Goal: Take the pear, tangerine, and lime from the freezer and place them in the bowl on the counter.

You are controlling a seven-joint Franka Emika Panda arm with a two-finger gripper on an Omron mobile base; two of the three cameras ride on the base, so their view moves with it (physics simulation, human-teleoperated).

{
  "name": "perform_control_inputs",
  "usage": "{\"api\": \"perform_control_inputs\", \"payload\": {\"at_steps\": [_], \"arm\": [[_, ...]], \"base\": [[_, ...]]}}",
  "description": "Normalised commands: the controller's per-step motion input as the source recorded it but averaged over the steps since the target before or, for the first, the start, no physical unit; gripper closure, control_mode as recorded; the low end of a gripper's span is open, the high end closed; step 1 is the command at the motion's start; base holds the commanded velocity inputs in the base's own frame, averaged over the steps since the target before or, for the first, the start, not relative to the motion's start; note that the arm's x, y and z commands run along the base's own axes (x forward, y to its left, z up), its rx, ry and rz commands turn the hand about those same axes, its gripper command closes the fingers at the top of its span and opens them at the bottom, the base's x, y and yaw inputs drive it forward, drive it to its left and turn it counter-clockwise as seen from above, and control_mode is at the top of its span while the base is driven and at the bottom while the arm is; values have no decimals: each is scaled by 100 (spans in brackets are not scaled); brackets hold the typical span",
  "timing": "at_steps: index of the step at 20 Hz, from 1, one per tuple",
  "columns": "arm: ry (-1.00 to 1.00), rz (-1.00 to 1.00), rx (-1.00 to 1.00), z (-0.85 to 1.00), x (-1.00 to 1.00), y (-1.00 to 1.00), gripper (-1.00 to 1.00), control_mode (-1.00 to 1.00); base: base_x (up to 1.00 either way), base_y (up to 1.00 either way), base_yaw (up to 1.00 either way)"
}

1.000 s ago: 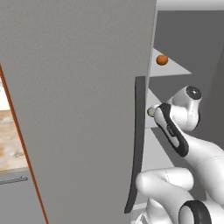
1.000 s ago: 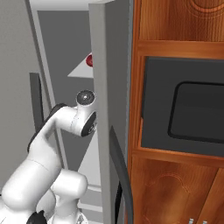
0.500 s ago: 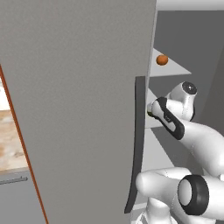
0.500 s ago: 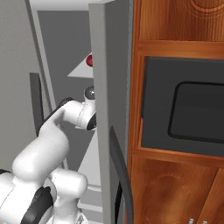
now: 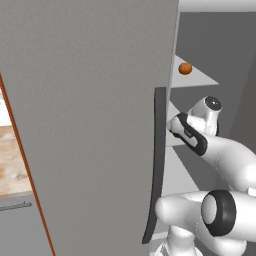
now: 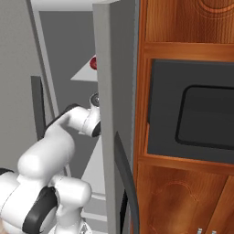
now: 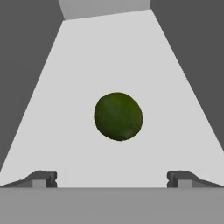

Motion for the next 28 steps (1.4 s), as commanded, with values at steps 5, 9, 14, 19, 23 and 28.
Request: {"api": "perform_control_inputs", "payload": {"at_steps": [5,9,14,19,23,28], "arm": [[0,0,0,-20,24,0,-100,-100],[0,0,0,-20,27,0,-100,-100],[0,0,0,-10,32,0,-100,-100],[0,0,0,-9,26,0,-100,-100],[0,0,0,-14,25,0,-100,-100],[0,0,1,-13,20,-3,-100,-100]], "base": [[0,0,0],[0,0,0],[0,0,0],[0,0,0],[0,0,0],[0,0,0]]}}
